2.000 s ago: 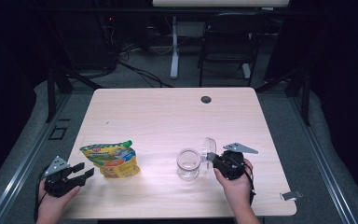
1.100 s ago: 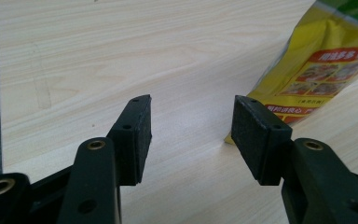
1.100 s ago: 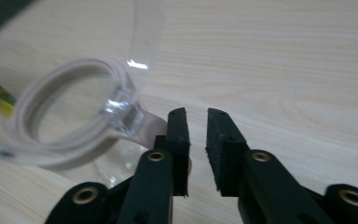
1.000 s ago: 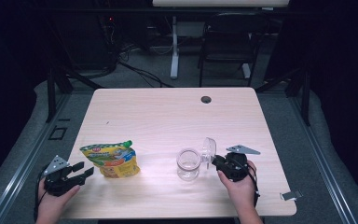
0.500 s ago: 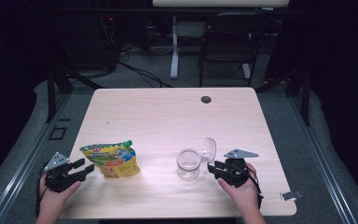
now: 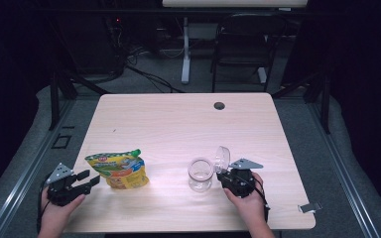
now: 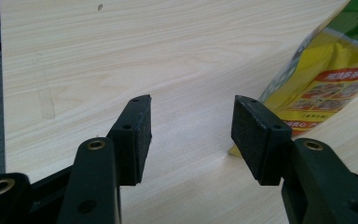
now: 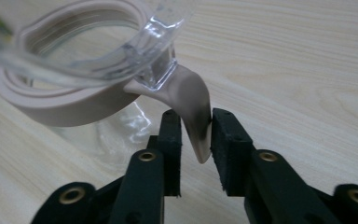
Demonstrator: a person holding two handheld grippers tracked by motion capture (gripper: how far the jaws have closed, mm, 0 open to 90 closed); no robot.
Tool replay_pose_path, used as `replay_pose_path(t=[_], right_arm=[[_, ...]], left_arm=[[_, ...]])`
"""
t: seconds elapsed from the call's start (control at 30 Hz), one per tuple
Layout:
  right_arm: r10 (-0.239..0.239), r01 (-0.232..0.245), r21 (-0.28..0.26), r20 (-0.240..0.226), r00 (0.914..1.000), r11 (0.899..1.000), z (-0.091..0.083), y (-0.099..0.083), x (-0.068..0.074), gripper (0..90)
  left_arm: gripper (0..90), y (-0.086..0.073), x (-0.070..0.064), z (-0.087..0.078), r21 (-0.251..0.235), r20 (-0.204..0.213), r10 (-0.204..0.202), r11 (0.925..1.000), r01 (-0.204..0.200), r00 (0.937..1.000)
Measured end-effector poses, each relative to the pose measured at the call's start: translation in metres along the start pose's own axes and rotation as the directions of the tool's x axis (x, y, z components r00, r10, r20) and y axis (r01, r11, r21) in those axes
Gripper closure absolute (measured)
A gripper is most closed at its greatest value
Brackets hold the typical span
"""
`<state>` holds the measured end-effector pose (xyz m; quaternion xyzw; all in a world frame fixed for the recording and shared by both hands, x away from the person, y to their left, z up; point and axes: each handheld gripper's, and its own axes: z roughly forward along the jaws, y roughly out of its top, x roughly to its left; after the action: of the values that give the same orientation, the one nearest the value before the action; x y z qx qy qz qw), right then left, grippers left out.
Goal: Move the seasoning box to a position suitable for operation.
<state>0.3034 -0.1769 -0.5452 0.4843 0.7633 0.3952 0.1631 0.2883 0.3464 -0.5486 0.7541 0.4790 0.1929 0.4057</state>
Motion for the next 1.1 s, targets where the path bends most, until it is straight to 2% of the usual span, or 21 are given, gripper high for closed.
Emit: replay_pose_path(t=[0.13,0.2,0.4,0.5,0.63,0.73,0.8,0.9,1.07,1.1], right_arm=[[0.006,-0.006,-0.004,-0.012,0.9999,1.0,0.002,0.001,-0.002,75.5],[-0.012,0.012,0.001,-0.007,0.9999,1.0,0.003,0.002,-0.003,76.1],[-0.024,0.024,-0.003,-0.006,0.9997,1.0,0.006,0.003,-0.002,78.7],[-0.03,0.03,0.003,-0.035,0.9989,1.0,0.007,0.004,-0.001,81.9],[-0.088,0.089,0.008,-0.04,0.9953,0.996,0.008,0.004,0.006,83.8],[-0.106,0.107,0.012,-0.048,0.9932,0.994,0.008,0.004,0.006,83.8],[-0.095,0.095,-0.005,-0.056,0.9939,0.995,0.01,0.004,0.005,83.5],[-0.103,0.103,-0.006,-0.063,0.9927,0.995,0.012,0.006,0.004,83.3],[-0.06,0.058,-0.027,-0.127,0.9901,0.998,0.017,0.008,-0.001,80.9],[-0.062,0.06,-0.022,-0.126,0.99,0.998,0.017,0.008,-0.003,80.8]], left_arm=[[47.9,-0.001,0.0,-0.001,0.006,-0.002,-0.002,1.0,0.002,1.0],[47.9,-0.002,0.001,-0.002,0.002,-0.004,-0.004,1.0,0.004,1.0],[47.9,-0.002,0.001,-0.002,-0.004,-0.004,-0.007,1.0,0.007,1.0],[47.9,-0.002,0.001,-0.001,-0.004,-0.004,-0.006,1.0,0.006,1.0],[47.9,-0.002,0.001,-0.001,-0.002,-0.005,-0.008,1.0,0.008,1.0],[47.9,-0.002,0.001,-0.001,-0.002,-0.004,-0.009,1.0,0.009,0.9999],[47.9,-0.002,0.001,-0.001,-0.002,-0.004,-0.008,1.0,0.008,1.0],[47.9,-0.002,0.001,0.0,0.007,0.001,-0.008,0.9999,0.008,1.0],[47.9,-0.002,-0.001,0.002,0.006,-0.001,-0.005,1.0,0.005,1.0],[47.9,-0.002,-0.001,0.002,0.017,0.002,-0.002,0.9999,0.002,1.0]])
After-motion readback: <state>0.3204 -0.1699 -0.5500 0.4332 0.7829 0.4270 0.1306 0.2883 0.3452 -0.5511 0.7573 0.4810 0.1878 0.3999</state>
